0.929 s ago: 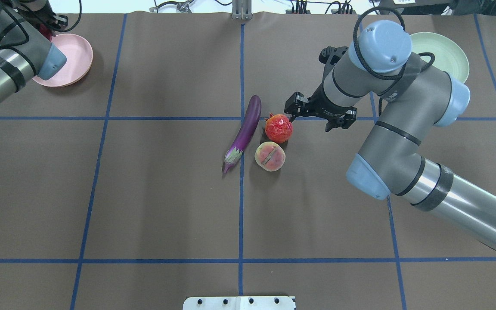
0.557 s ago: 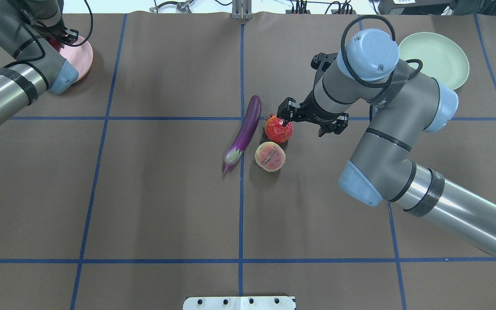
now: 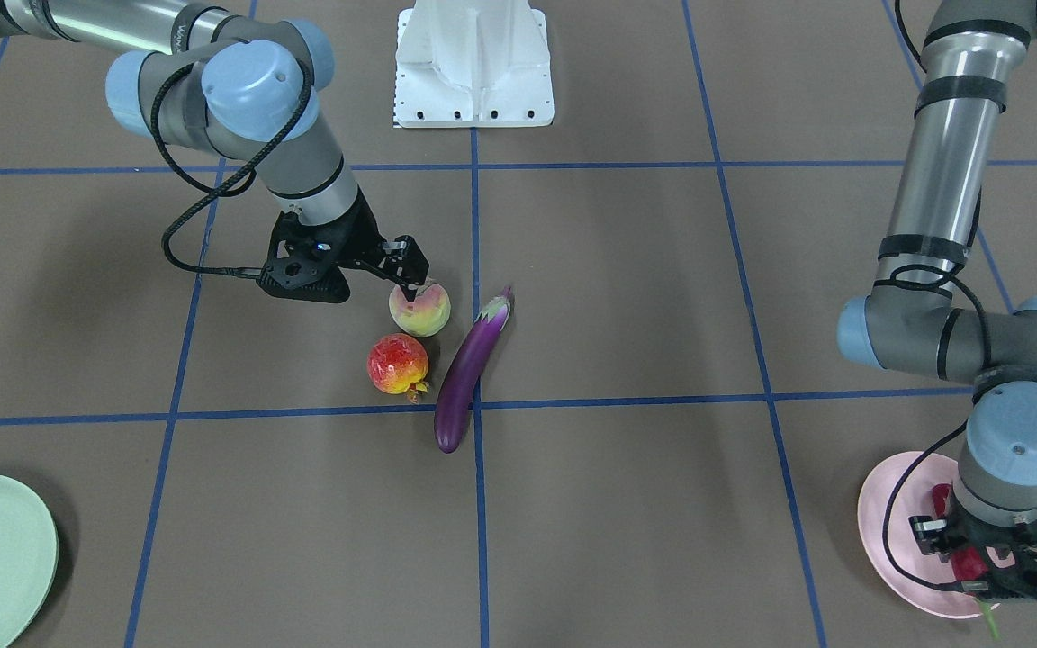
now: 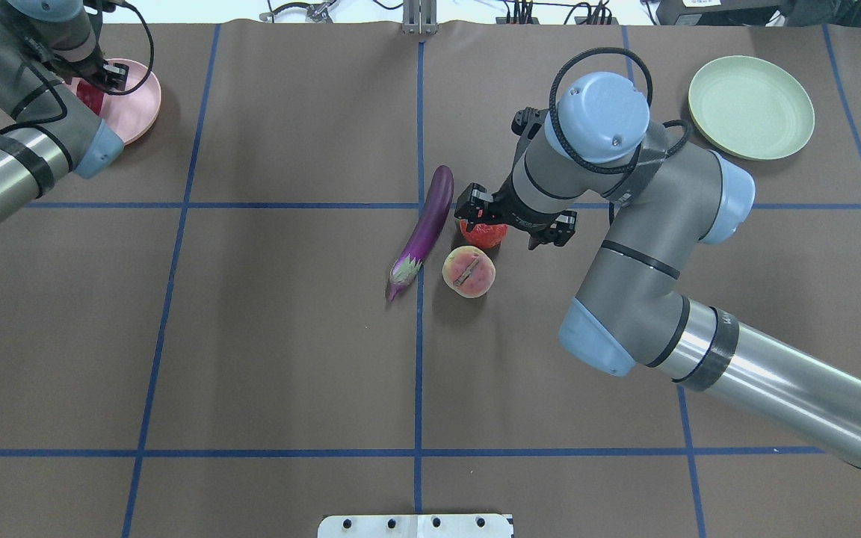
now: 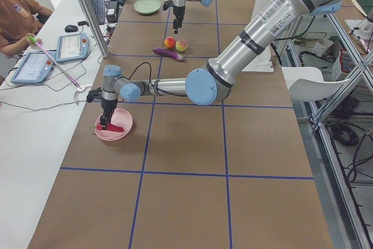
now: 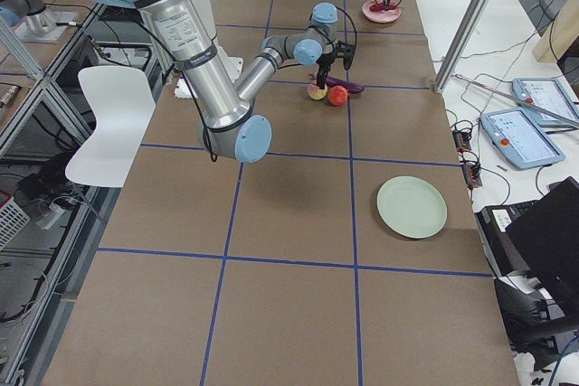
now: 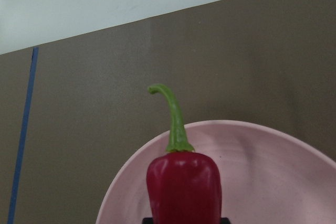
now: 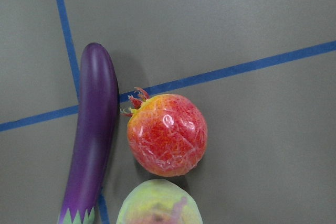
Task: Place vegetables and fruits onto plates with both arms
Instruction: 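Lower chili onto pink plate with left gripper while right gripper reaches the peach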
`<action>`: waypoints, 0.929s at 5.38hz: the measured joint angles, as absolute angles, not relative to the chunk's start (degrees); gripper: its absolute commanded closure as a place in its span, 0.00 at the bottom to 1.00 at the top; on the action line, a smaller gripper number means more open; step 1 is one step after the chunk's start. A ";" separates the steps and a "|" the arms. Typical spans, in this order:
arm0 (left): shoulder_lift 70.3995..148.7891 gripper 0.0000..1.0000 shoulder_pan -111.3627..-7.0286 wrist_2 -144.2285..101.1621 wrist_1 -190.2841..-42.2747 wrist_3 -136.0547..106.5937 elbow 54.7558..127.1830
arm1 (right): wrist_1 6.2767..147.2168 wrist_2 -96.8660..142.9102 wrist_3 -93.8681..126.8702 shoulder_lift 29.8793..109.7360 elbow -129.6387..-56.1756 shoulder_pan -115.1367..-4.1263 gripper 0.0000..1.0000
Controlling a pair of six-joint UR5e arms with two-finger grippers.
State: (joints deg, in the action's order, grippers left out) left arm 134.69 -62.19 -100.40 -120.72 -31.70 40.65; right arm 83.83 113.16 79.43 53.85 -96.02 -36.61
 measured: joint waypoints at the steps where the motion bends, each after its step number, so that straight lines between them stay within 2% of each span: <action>1: 134.40 0.00 -62.64 -100.50 -121.59 -31.14 40.77 | 83.84 112.13 79.51 52.46 -94.02 -35.62 0.01; 5: 134.30 0.00 -63.65 -100.88 -121.90 -30.94 40.87 | 83.76 111.19 78.78 49.03 -87.85 -33.43 0.00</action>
